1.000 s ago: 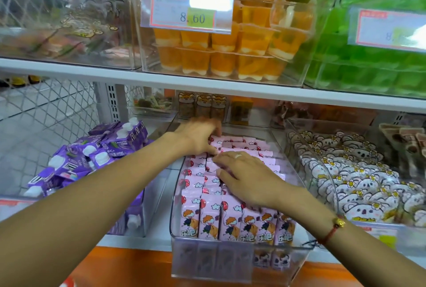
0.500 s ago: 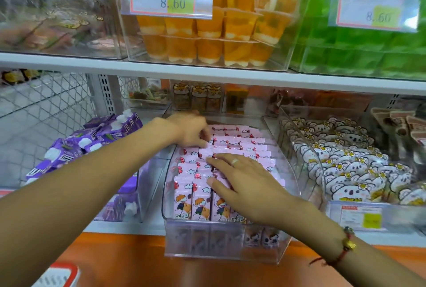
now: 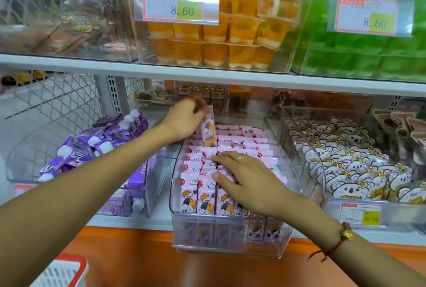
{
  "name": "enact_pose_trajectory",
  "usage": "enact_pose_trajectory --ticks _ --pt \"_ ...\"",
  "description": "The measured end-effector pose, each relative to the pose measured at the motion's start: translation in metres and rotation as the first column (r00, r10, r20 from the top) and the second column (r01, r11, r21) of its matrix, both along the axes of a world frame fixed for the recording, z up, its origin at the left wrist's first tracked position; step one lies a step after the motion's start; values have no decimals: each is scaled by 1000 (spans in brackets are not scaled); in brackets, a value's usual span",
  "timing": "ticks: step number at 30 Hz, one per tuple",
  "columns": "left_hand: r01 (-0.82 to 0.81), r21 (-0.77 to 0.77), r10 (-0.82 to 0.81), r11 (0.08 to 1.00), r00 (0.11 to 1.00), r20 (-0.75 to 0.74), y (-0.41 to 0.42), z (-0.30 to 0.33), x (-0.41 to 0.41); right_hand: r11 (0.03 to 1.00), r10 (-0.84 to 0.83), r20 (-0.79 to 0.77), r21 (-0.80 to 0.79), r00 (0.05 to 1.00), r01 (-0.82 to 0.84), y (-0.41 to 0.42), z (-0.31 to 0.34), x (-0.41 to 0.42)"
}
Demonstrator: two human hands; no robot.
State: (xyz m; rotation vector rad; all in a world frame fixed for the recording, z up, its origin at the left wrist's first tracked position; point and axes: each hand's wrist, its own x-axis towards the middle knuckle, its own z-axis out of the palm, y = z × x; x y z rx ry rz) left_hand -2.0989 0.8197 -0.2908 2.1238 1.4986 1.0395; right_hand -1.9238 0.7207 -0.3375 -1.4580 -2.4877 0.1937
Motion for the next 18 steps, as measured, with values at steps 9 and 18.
enact_pose_trajectory --ticks 9,18 --pt "-89 96 4 991 755 656 -82 2 7 994 -41 -599 54 800 92 -11 26 -9" --pt "117 -87 -30 989 748 663 -114 -19 -1 928 -250 -850 -348 463 -137 -17 34 -11"
